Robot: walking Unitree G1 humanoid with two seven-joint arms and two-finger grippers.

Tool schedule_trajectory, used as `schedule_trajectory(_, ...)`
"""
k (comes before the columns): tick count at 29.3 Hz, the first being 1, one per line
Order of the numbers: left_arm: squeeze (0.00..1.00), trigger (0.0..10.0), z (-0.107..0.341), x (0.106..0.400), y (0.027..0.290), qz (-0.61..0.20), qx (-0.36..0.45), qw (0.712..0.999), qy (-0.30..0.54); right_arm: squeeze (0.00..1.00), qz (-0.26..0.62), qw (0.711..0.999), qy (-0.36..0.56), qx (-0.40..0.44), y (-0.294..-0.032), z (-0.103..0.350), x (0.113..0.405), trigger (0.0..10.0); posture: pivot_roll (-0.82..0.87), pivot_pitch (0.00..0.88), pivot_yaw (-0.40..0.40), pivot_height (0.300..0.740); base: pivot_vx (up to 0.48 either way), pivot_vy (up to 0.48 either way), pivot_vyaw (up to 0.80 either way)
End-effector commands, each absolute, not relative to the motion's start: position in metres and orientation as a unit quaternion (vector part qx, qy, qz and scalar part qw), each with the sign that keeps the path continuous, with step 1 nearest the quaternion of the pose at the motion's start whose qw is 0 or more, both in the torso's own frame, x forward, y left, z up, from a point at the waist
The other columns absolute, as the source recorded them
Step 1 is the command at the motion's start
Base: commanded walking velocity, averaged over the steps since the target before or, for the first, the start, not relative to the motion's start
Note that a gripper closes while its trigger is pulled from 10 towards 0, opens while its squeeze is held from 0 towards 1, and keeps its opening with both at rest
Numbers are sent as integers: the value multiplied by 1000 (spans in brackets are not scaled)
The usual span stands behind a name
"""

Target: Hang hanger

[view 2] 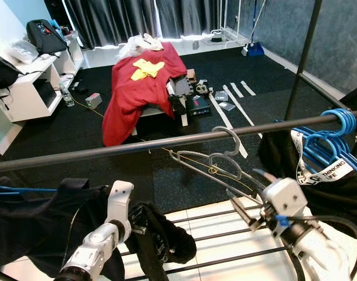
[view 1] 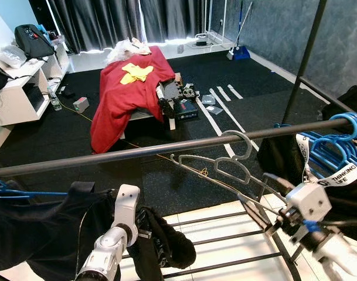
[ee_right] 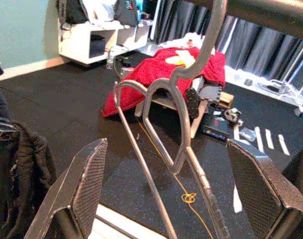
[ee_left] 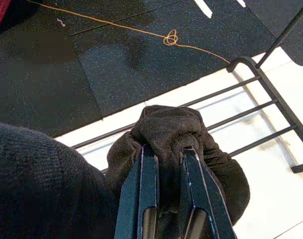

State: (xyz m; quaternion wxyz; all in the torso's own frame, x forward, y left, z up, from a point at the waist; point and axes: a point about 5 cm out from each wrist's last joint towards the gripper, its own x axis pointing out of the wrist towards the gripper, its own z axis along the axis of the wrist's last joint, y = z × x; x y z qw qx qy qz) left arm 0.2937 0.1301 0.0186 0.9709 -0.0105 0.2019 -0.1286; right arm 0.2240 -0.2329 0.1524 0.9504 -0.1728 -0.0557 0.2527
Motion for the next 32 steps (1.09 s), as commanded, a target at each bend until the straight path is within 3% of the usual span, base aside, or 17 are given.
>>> schedule_trajectory(1, 0, 10000, 24, 296, 135, -120, -11, 975, 188, 0, 249, 951, -56, -172, -238, 156, 229, 10000, -61, 28, 78, 740, 0, 0, 0)
schedule_trajectory(11, 0, 10000, 24, 295, 134, -121, -12, 974, 189, 0, 251, 948, -67, -184, -242, 166, 238, 10000, -62, 34, 83, 740, 0, 0, 0)
schedule_trajectory(19, 0, 10000, 26, 296, 133, -128, -1, 975, 180, 0, 364, 924, 3, -114, -220, 175, 270, 10000, -57, 44, 73, 740, 0, 0, 0)
schedule_trajectory(32, 0, 10000, 27, 296, 133, -128, 0, 976, 177, 0, 381, 914, 44, -134, -223, 172, 288, 10000, -53, 43, 67, 740, 0, 0, 0)
